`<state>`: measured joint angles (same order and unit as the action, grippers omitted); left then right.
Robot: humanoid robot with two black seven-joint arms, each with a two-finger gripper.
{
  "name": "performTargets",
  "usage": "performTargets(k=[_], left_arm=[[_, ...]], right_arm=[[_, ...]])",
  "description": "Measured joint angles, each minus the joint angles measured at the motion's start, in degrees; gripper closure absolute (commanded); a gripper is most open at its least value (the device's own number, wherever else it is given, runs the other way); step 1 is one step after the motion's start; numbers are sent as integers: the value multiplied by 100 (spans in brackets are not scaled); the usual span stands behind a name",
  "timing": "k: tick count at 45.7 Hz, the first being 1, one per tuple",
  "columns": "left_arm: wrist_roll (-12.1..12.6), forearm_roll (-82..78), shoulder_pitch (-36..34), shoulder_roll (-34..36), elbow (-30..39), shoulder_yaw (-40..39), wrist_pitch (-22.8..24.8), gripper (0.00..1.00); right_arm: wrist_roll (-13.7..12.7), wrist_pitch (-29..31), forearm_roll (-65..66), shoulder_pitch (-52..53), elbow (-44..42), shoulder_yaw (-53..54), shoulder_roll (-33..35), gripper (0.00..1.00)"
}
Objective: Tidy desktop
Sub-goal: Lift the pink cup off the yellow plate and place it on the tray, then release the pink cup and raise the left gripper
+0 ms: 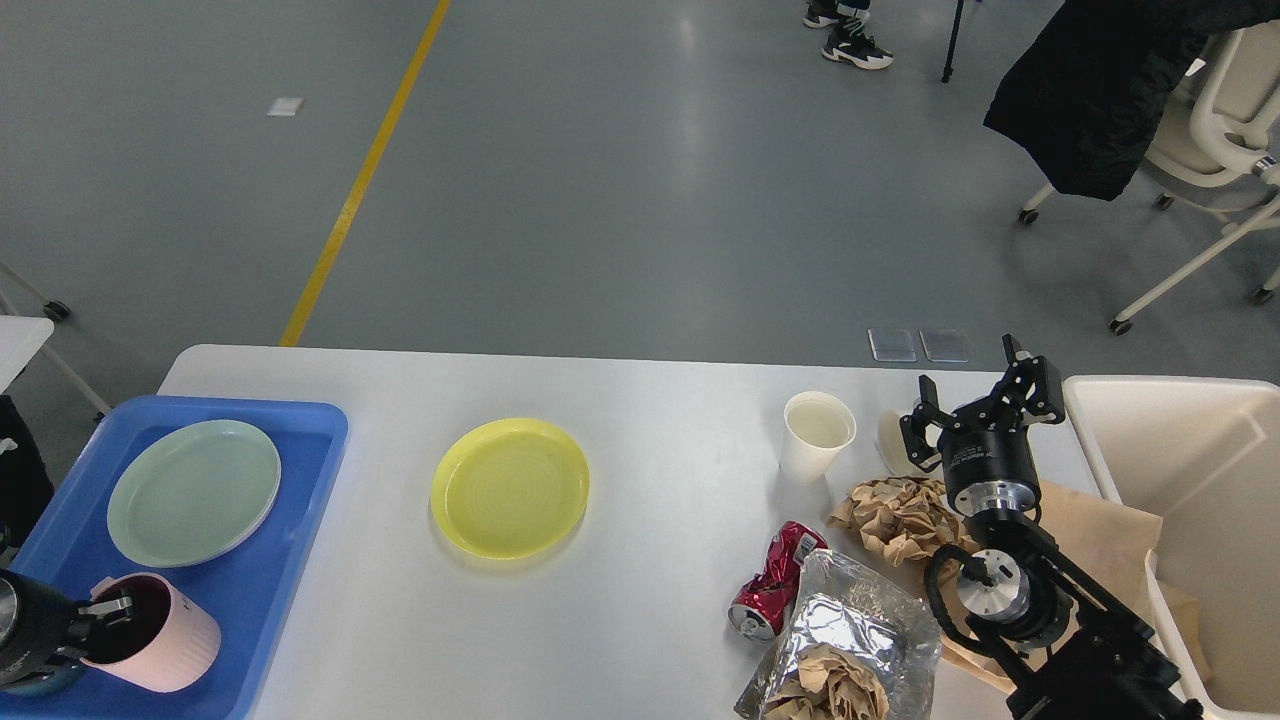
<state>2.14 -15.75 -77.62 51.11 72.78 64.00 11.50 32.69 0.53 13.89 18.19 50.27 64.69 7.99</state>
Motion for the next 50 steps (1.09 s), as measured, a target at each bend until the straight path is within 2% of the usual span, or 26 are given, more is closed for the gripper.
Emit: performTargets(k=[4,5,6,9,10,23,29,35,36,39,50], left_arm=[[3,47,-4,-4,-1,-1,-4,77],[3,57,-4,-4,-1,-1,-3,70],[3,61,-4,-4,-1,-1,2,60],[13,65,-8,-9,-1,-2,23,16],[15,67,-14,-11,-2,-2,23,5],[41,101,-69,-119,27,56,134,3],[46,247,-334,-87,94,301,381,3],[35,349,-1189,-91,185,1052,1013,3],[29,358,-1548,-145,274,1350,1249,3],[29,362,-2026,-249,443,1736,1458,3],[-30,606,-4629,-1040,1417,3515,1674,3]], right_arm=[[0,0,0,0,0,0,0,0],[0,0,0,0,0,0,0,0],[0,0,0,0,0,0,0,0],[0,0,0,0,0,0,0,0],[0,0,0,0,0,0,0,0],[0,0,1,4,0,0,0,0],[0,0,2,5,0,0,0,0],[0,0,2,8,0,0,0,0],[0,0,2,8,0,0,0,0],[0,0,2,8,0,0,0,0],[0,0,2,10,0,0,1,0]])
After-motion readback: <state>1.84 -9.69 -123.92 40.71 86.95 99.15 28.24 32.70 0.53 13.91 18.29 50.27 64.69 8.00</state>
